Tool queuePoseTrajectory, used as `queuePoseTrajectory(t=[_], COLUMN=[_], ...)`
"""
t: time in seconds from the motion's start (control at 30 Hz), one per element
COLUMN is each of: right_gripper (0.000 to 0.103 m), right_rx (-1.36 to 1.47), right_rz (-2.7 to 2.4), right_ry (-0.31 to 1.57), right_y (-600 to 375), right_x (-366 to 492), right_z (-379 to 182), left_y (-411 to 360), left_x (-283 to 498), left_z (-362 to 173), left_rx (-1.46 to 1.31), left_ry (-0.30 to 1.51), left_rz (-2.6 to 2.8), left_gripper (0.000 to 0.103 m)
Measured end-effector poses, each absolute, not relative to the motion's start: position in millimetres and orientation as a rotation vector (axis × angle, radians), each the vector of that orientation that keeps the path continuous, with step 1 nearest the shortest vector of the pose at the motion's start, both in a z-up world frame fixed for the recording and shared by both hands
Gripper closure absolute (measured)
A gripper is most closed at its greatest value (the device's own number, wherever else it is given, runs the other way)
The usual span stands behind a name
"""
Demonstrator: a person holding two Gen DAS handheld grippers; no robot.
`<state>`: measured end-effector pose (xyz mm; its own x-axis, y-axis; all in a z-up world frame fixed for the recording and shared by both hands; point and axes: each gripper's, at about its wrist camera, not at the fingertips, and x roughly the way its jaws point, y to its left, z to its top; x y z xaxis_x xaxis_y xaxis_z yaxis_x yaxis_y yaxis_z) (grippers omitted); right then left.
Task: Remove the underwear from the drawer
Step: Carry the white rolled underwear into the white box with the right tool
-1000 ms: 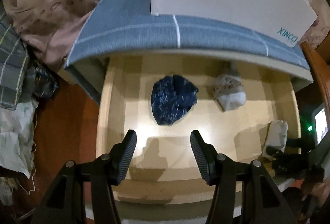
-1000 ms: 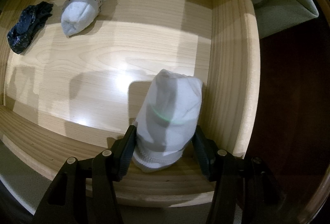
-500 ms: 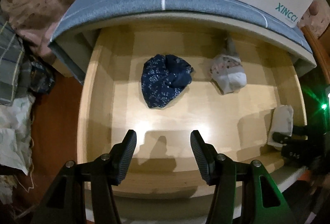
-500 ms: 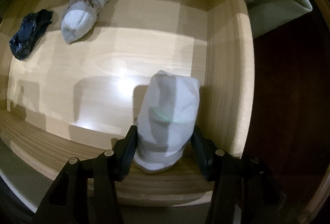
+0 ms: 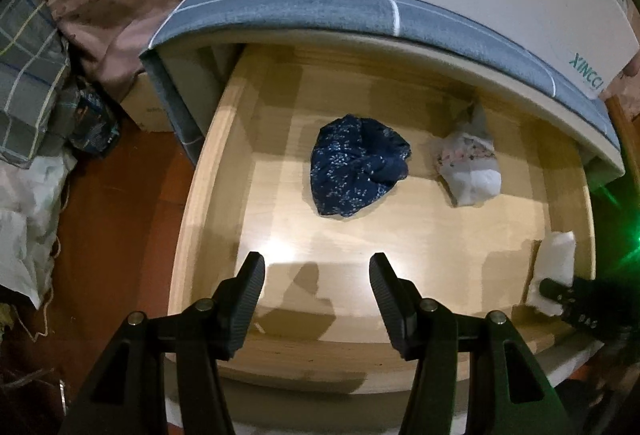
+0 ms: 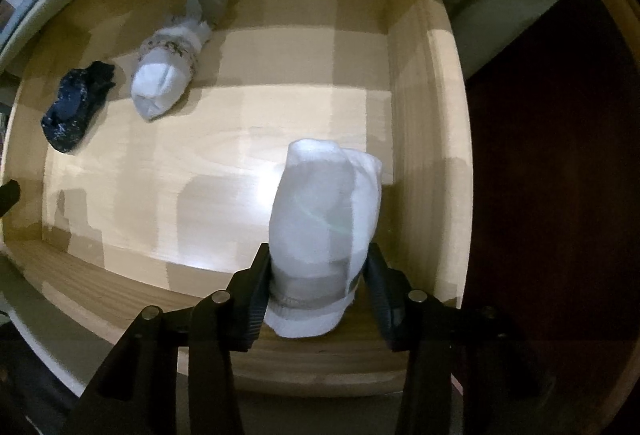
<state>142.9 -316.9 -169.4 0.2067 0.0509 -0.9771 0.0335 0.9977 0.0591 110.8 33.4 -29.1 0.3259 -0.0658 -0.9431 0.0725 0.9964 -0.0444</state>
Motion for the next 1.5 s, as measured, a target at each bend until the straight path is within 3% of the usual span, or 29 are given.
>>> queuePoseTrajectory(t=[0.5,1.5], right_gripper=[0.063,0.063], right_rx=[0.034,-0.033], right_rz=[0.031,0.138], right_ry=[1.229,0.914], right_y=[-309,-275], right_x=[130,171], right_z=[-127,101], left_y=[39,42], left_x=[106,105], left_z=[-21,-19], left_rx=[-0.018,-0.029], left_ry=[1.173,1.169], left_rz=[-0.09,-0.084], left_gripper=[0.047,0.047])
